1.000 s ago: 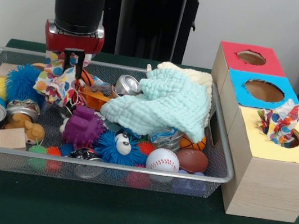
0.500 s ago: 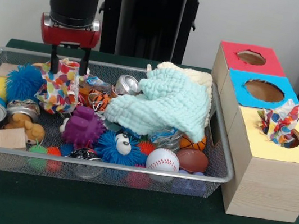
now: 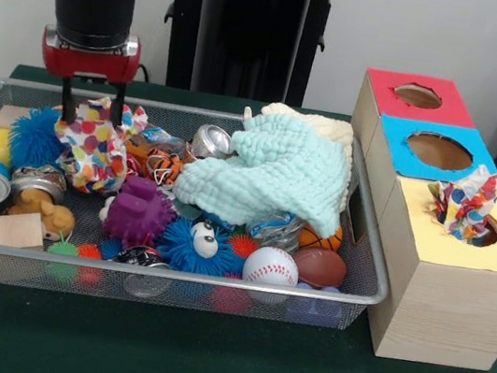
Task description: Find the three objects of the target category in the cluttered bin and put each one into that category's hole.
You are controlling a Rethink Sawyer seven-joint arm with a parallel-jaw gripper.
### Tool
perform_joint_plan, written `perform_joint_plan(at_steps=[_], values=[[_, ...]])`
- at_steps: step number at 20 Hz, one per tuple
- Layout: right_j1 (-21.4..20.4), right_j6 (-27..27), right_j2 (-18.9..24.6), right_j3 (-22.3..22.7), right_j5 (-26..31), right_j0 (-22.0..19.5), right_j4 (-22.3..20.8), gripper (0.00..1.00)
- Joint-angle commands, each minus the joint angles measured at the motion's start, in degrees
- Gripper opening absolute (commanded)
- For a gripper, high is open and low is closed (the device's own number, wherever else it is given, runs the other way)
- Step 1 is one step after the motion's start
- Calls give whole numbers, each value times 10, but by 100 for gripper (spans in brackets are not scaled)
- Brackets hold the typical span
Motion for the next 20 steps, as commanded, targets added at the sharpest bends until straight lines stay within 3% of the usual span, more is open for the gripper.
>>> perform_joint_plan(at_steps=[1,6,7,12,20], values=[[72,-42,10,-40,-42,-25,-35,100],[108,-44,10,-53,-43,-30,-41,100],[111,-38,10,-51,-47,-31,-38,0],[104,-29,2,-50,-40,-22,-37,0],[22,-22,1,-5,6,-7,-8,0]])
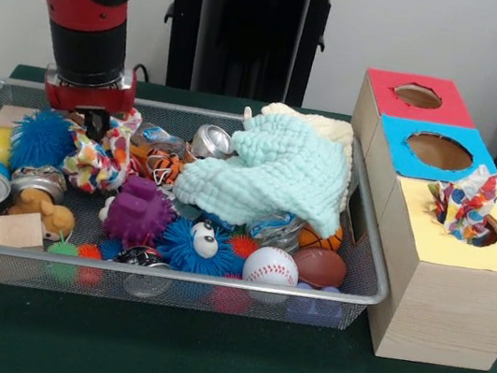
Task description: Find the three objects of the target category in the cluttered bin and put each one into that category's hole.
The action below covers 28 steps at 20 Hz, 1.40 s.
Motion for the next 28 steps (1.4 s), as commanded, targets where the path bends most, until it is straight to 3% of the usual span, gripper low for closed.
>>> perform_joint_plan(at_steps=[1,7,11,13,17,23,25,27,28], values=[[-56,-21,1,16,33,19,-3,0],[-167,-37,5,77,106,23,45,0],[-244,-62,8,84,180,37,82,0],[-260,-66,11,82,196,40,90,0],[-247,-41,19,88,163,36,96,0],[-206,-4,22,59,157,64,107,0],[-193,-15,28,58,147,57,112,0],[-184,-11,31,69,102,45,112,0],[-180,-9,32,75,80,40,112,100]])
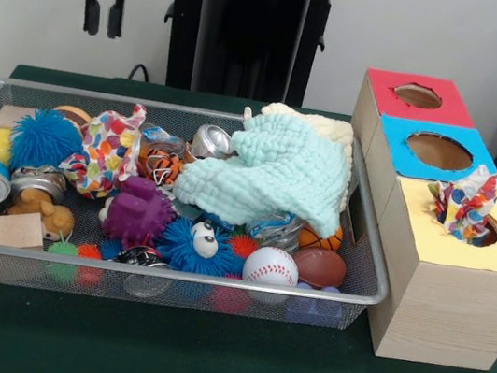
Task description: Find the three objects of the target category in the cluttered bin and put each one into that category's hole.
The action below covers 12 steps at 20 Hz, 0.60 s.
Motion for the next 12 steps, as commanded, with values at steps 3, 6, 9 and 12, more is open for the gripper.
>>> perform_joint_plan(at_steps=[3,6,9,12], values=[[60,-10,33,26,-85,-24,9,100],[72,-17,42,25,-100,-31,14,100],[73,-7,43,1,-92,-19,22,100],[63,-4,40,-16,-74,-9,30,100]])
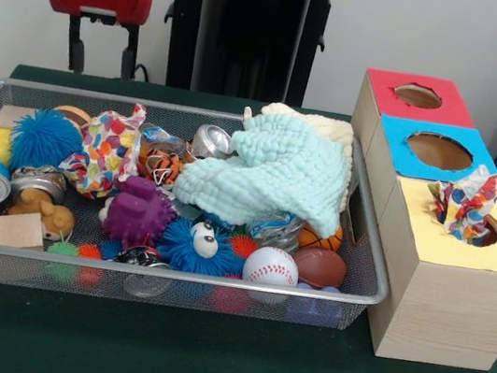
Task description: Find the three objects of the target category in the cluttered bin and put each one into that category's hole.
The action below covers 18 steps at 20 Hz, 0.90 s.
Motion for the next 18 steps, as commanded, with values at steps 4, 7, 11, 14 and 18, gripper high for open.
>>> perform_joint_plan(at_steps=[4,7,11,14,18], values=[[6,-12,36,-46,28,15,26,100],[13,-4,35,-52,18,16,30,100],[11,18,30,-47,19,22,51,100],[11,17,30,-47,8,26,54,100],[48,-9,28,-72,-40,19,19,100]])
